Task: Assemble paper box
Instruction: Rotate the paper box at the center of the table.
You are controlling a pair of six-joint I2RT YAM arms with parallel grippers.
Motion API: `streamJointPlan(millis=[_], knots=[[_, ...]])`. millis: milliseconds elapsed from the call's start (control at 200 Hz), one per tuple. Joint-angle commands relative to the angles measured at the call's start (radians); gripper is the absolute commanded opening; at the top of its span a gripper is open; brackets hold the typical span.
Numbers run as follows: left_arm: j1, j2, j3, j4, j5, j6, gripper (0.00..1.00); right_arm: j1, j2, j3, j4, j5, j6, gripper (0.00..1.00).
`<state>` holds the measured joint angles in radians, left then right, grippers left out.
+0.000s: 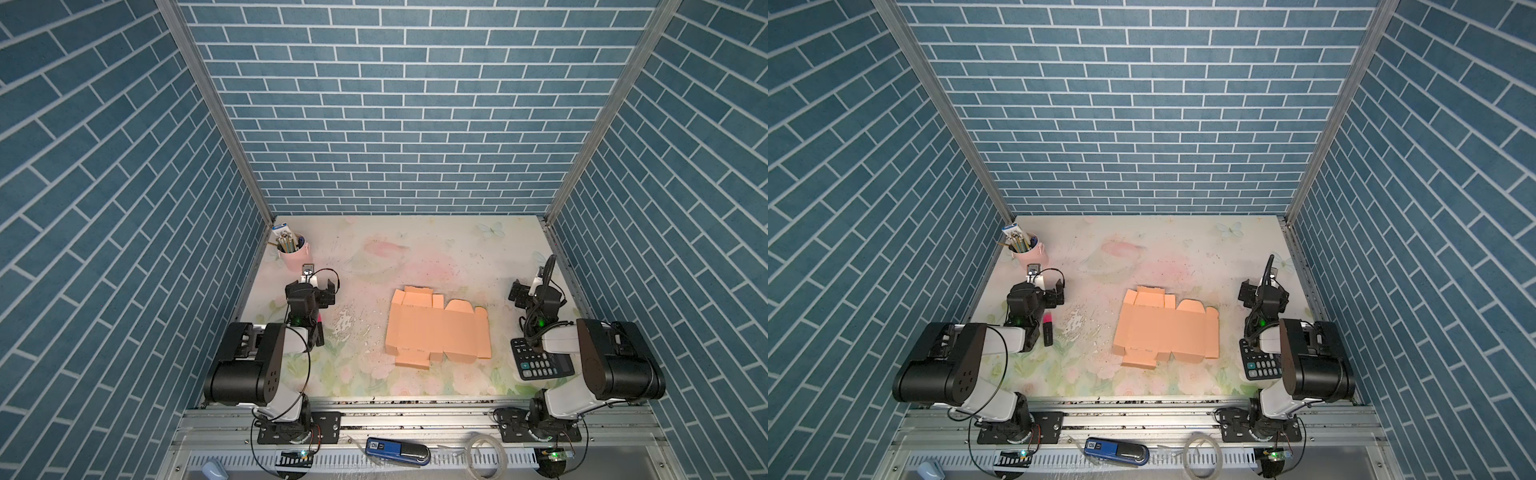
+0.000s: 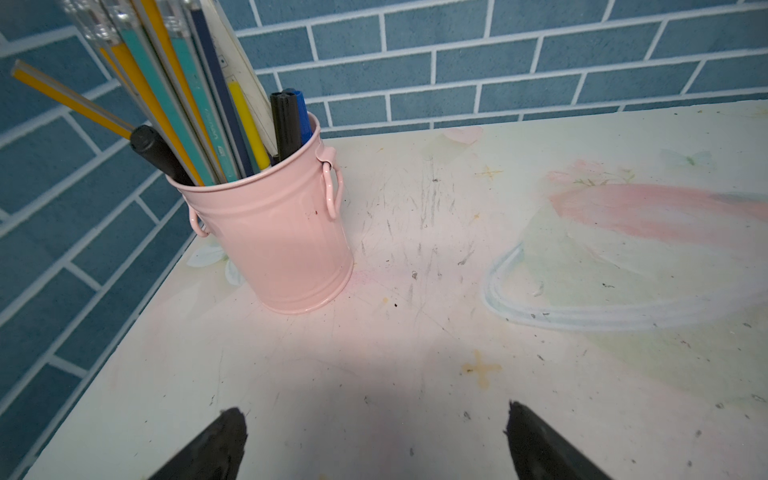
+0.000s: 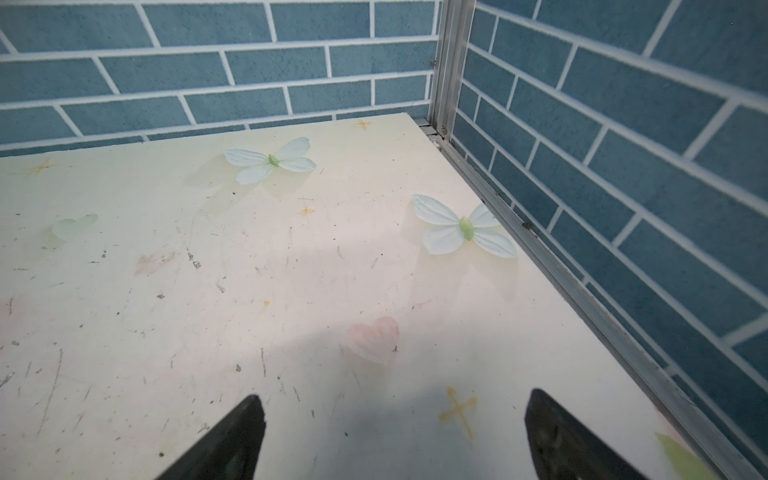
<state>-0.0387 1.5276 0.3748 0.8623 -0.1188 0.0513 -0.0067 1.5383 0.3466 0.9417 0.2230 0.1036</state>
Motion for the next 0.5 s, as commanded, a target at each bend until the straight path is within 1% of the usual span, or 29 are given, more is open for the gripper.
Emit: streamJointPlan(millis=[0, 85, 195, 335, 435, 495], knots=[[0.003, -0.041, 0.039, -0.079, -0.022, -0.017, 1.00, -0.003, -0.002, -0.027, 0.065, 0.021, -0.017, 0.97], [0.005, -0.065, 0.056, -0.129, -0.007, -0.010, 1.00, -0.002, -0.003, -0.035, 0.081, 0.021, -0.019, 0.97], [0.002, -0.082, 0.068, -0.163, -0.025, -0.011, 1.00, -0.001, -0.009, -0.044, 0.093, 0.025, -0.019, 0.97], [-0.014, -0.123, 0.110, -0.265, -0.067, -0.006, 1.00, 0.000, -0.018, -0.059, 0.113, 0.029, -0.019, 0.97], [-0.044, -0.162, 0.146, -0.340, -0.109, 0.017, 1.00, 0.003, -0.023, -0.060, 0.112, 0.034, -0.021, 0.94], [-0.056, -0.182, 0.181, -0.411, -0.121, 0.004, 1.00, 0.009, -0.024, -0.063, 0.117, 0.040, -0.028, 0.92]])
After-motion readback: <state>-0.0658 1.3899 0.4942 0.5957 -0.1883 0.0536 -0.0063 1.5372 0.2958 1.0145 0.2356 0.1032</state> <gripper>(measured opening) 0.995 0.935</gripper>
